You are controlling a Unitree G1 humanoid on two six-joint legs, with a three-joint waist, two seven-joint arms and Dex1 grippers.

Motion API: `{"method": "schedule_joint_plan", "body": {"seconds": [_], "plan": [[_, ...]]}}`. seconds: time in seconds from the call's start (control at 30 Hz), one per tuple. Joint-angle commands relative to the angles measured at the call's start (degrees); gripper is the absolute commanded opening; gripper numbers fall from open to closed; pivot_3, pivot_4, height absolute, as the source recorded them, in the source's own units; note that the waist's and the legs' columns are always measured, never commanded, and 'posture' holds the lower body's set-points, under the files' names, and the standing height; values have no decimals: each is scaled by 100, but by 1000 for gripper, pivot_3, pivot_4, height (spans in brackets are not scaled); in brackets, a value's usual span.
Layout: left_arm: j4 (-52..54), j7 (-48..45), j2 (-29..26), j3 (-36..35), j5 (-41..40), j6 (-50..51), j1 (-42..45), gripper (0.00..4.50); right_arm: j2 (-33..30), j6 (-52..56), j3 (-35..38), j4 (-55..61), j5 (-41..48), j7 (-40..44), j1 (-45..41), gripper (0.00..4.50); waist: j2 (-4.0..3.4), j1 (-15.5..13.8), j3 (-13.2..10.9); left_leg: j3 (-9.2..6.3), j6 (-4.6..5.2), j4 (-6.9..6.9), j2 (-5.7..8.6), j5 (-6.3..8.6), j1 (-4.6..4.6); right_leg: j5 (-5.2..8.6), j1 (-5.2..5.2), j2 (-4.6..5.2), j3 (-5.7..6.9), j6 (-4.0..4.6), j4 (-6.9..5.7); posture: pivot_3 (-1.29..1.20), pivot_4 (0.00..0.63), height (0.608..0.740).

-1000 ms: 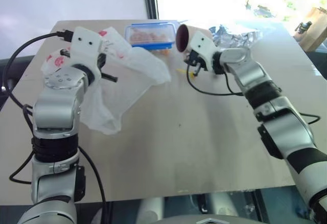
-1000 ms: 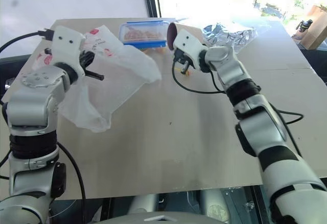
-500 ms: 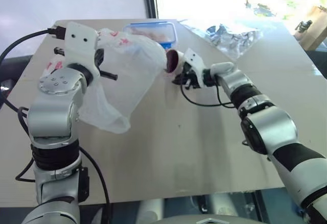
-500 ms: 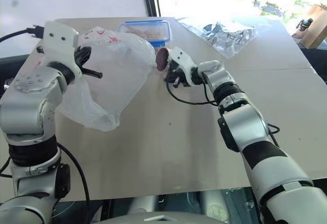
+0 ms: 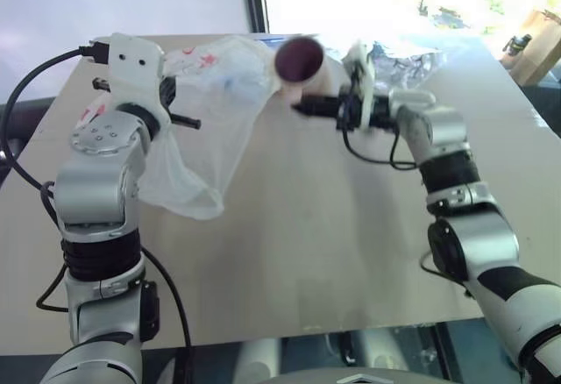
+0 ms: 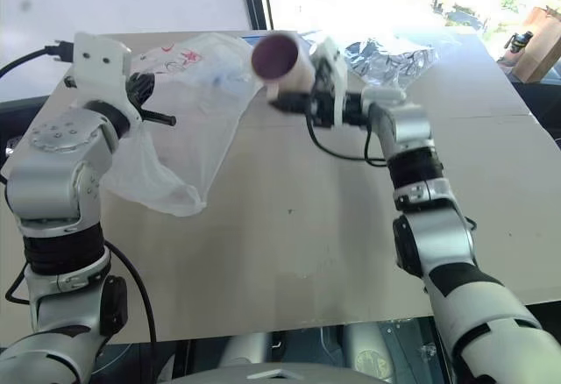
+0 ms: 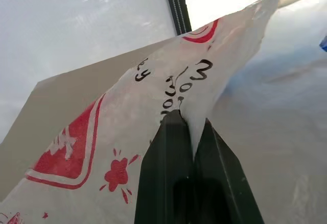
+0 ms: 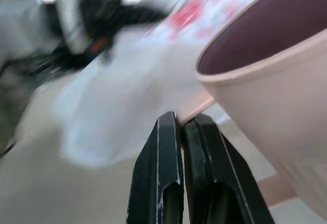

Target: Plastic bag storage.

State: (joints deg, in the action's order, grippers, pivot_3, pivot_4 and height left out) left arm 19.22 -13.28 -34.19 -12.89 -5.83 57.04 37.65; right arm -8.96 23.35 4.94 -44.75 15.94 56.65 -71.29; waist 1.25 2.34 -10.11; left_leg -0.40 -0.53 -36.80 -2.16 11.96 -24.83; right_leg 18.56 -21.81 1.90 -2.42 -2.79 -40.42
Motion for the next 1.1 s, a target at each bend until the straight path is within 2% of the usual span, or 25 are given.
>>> {"method": "schedule_joint_plan", "body": {"seconds": [0.03, 0.13, 0.27, 0.43, 0.67, 0.73, 0.9, 1.07, 1.1], "plan": [[114, 60, -57, -82, 26, -130, 152, 0, 98, -1095, 386, -1241, -118, -1180, -519, 53, 1, -14, 1, -1, 0, 0, 0, 0, 0, 0, 1, 1, 1, 0, 1, 0, 150, 740], [254, 72, -71, -110, 26, -54, 121, 0, 149, -1748, 354, -2025, -354, -1611, -763, 53, 1, -14, 1, 4, 0, -1, 2, 0, -3, 0, 5, 5, -2, 0, 9, 0, 150, 740], [468, 129, -88, -192, 37, 122, 28, 0, 191, -2187, 185, -2436, -665, -1630, -843, 53, 1, 2, 0, 13, -1, 4, 1, -1, -8, 0, 2, 4, -9, 0, 22, 0, 150, 740], [738, 219, 60, -175, -6, 278, -59, 0, 200, -2726, -247, -2757, -1421, -2500, -682, 53, 1, 15, 0, 16, -2, 24, -3, -1, -7, 0, -1, 2, -12, 0, 41, 0, 150, 740], [1058, 262, 53, -194, 5, 563, -114, 0, 378, -2814, -96, -3142, -1601, -3585, -553, 53, 1, 10, 0, 18, -3, 24, -4, -2, -8, 0, 0, 4, -12, 0, 44, 0, 150, 740], [1216, 282, 23, -251, 12, 712, -138, 0, 469, -2755, -70, -3211, -1640, -3668, -477, 53, 1, 18, 0, 18, -3, 25, -4, -2, -7, 0, 0, 2, -13, 0, 43, 0, 150, 740], [1579, 305, -79, -459, 57, 1026, -306, 0, 703, -2421, 210, -3292, -1428, -3128, -308, 53, 1, 27, 0, 19, -6, 27, -4, -3, -5, 0, -1, -1, -13, 0, 43, 0, 150, 740], [1785, 314, -194, -647, 81, 1226, -370, 0, 714, -2151, 319, -3250, -1314, -1391, -216, 53, 2, 23, 1, 17, -7, 26, -2, -4, 3, 0, 8, -3, -12, 0, 43, 0, 150, 740], [1815, 317, -193, -668, 73, 1248, -389, 0, 653, -2021, 299, -3212, -1287, -776, -200, 53, 2, 20, 1, 16, -7, 26, 0, -4, 8, 0, 11, -4, -11, 0, 38, 0, 150, 740]]}}
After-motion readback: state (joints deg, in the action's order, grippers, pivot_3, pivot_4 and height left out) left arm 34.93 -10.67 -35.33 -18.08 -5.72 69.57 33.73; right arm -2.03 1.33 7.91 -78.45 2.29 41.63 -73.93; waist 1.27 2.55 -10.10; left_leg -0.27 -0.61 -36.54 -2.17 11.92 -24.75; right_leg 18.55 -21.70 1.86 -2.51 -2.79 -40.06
